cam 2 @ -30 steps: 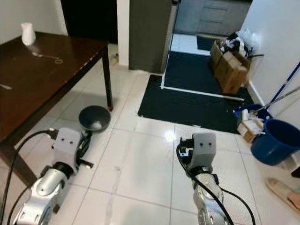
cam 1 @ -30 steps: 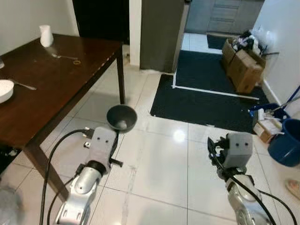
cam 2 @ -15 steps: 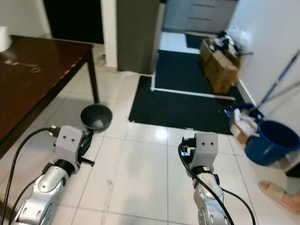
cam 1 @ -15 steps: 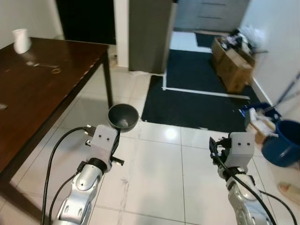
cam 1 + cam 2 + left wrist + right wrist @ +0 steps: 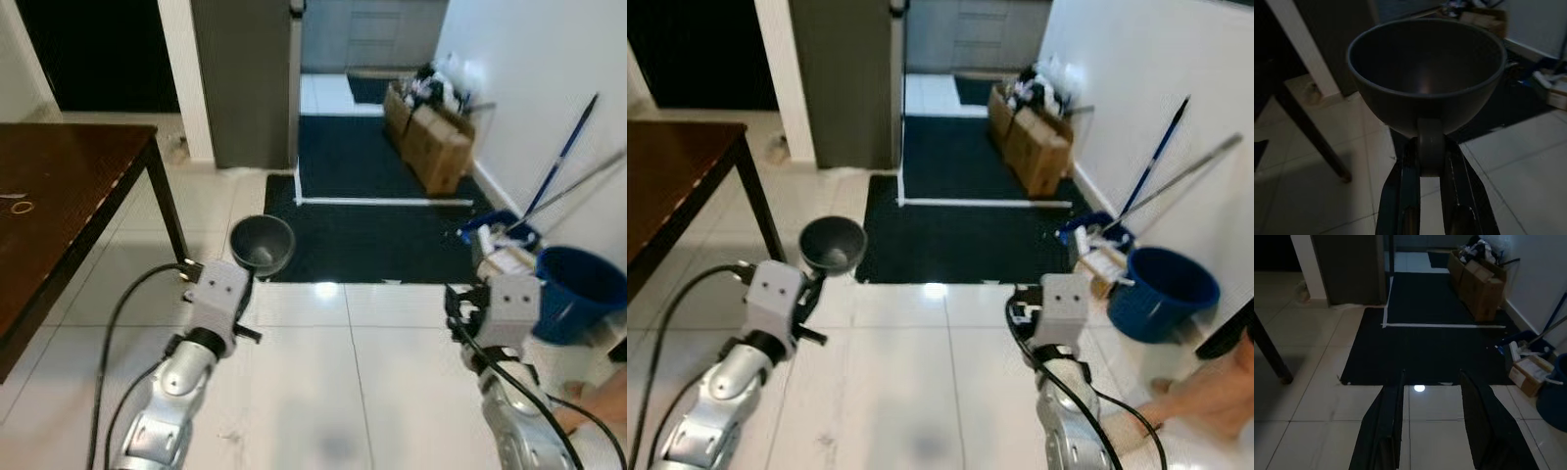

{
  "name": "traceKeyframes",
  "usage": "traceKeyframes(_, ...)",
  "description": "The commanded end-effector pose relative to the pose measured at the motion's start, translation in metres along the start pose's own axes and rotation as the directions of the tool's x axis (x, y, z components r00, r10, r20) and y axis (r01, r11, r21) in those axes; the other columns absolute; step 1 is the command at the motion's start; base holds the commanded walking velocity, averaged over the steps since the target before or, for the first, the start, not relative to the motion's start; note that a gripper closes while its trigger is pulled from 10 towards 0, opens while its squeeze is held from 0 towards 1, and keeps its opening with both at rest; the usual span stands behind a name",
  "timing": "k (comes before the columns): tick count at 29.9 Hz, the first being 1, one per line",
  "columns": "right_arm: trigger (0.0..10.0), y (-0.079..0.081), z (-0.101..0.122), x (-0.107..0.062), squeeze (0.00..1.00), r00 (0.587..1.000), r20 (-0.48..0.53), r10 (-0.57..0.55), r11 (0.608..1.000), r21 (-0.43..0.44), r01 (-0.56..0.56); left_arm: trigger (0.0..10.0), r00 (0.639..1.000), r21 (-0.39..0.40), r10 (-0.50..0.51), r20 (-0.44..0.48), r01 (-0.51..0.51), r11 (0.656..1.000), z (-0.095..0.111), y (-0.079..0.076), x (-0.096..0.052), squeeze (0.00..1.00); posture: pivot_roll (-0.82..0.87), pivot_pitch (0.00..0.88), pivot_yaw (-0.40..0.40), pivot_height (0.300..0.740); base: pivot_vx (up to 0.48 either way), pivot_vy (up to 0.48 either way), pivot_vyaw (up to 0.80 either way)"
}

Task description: Setting the table

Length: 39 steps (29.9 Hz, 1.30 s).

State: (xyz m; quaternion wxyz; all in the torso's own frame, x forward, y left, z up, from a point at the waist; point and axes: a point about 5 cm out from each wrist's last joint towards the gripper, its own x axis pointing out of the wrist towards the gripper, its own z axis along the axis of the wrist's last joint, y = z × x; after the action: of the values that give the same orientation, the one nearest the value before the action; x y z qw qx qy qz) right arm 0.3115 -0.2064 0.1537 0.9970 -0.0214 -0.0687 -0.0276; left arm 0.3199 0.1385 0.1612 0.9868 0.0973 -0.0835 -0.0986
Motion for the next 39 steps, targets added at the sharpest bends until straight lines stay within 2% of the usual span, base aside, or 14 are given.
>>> traceKeyframes(1,10.0,-0.0004,0.0003,-0.0003,0.00,1.000,-0.002,0.012,1.000,0.015,-0.012,10.0,1.000,-0.009,-0.017,-0.004,0.016,1.000,-0.0026,-0.0062,-0.0008,0.00,0.05,0.076,0.075,0.740,0.480,0.000,0.00)
traceKeyframes(12,10.0,0.0062,0.0021,0.0011,0.00,0.999,0.001,0.045,0.998,0.054,-0.045,10.0,1.000,-0.009,-0.013,-0.003,0.013,1.000,-0.0031,-0.0057,-0.0011,0.00,0.05,0.075,0.075,0.740,0.480,0.000,0.00)
traceKeyframes(27,10.0,0.0009,-0.0009,0.0002,0.00,1.000,-0.014,0.008,0.999,0.051,-0.007,10.0,1.000,-0.008,-0.016,-0.006,0.016,1.000,-0.0037,-0.0047,-0.0007,0.00,0.06,0.083,0.081,0.740,0.480,0.000,0.00)
traceKeyframes(33,10.0,0.0012,-0.0033,-0.0004,0.00,1.000,-0.027,0.009,0.996,0.086,-0.006,10.0,1.000,-0.006,-0.017,-0.005,0.017,1.000,-0.0036,-0.0041,-0.0004,0.00,0.06,0.083,0.084,0.740,0.480,0.000,0.00)
traceKeyframes(39,10.0,-0.0020,-0.0040,-0.0002,0.00,0.999,-0.030,-0.015,0.998,0.068,0.017,10.0,1.000,-0.004,-0.017,-0.006,0.017,1.000,-0.0038,-0.0040,-0.0003,0.00,0.06,0.085,0.085,0.740,0.480,0.000,0.00)
